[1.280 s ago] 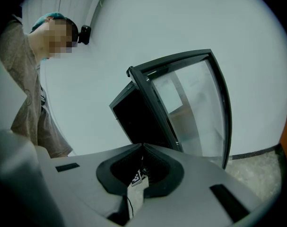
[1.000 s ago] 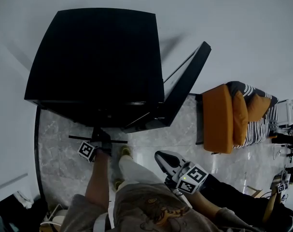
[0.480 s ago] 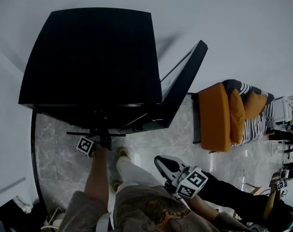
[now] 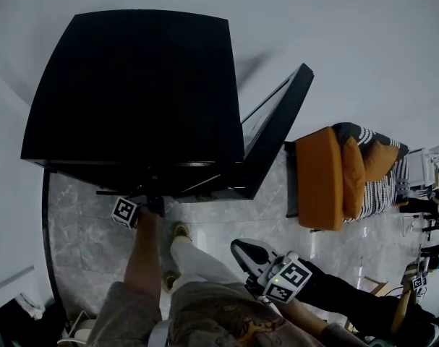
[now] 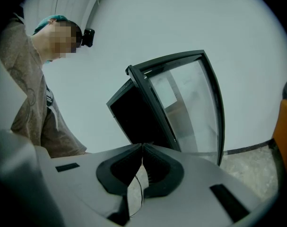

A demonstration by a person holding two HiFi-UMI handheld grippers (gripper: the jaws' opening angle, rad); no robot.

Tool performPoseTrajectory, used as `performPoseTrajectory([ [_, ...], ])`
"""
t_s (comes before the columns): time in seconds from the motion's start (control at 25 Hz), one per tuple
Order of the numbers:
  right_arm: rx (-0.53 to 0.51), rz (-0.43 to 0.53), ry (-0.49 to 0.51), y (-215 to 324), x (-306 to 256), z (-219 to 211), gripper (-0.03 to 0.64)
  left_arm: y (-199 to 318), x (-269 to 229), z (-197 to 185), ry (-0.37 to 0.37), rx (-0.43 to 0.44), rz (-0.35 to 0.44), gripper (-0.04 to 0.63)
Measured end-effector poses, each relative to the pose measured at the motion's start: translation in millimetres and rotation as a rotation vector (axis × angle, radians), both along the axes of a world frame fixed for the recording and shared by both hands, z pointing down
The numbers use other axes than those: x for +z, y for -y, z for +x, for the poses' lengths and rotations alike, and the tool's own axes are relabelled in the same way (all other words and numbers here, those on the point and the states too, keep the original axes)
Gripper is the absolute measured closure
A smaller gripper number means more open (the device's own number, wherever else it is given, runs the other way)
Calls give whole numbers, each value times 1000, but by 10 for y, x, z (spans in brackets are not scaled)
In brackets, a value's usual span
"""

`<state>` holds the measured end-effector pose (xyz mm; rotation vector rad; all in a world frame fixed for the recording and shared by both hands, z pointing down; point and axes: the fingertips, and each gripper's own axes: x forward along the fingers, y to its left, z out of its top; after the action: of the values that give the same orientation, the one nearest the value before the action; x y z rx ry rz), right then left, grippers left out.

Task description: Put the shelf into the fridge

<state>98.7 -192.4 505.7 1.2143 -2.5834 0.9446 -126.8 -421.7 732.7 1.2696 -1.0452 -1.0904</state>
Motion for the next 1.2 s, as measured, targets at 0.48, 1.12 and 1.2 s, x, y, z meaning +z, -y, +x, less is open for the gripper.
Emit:
performPoseTrajectory([
  [0.48,6,-27,3,1,84,37,595,342,53,12,24,-1,0,578],
  [1.12,19,-54,-7,-19,144,96,595,796,121,40,35,-23,-6,578],
  [1.2,18,-53,-9,-9,147,102,595,839,183,24,39,-32,-10,578],
])
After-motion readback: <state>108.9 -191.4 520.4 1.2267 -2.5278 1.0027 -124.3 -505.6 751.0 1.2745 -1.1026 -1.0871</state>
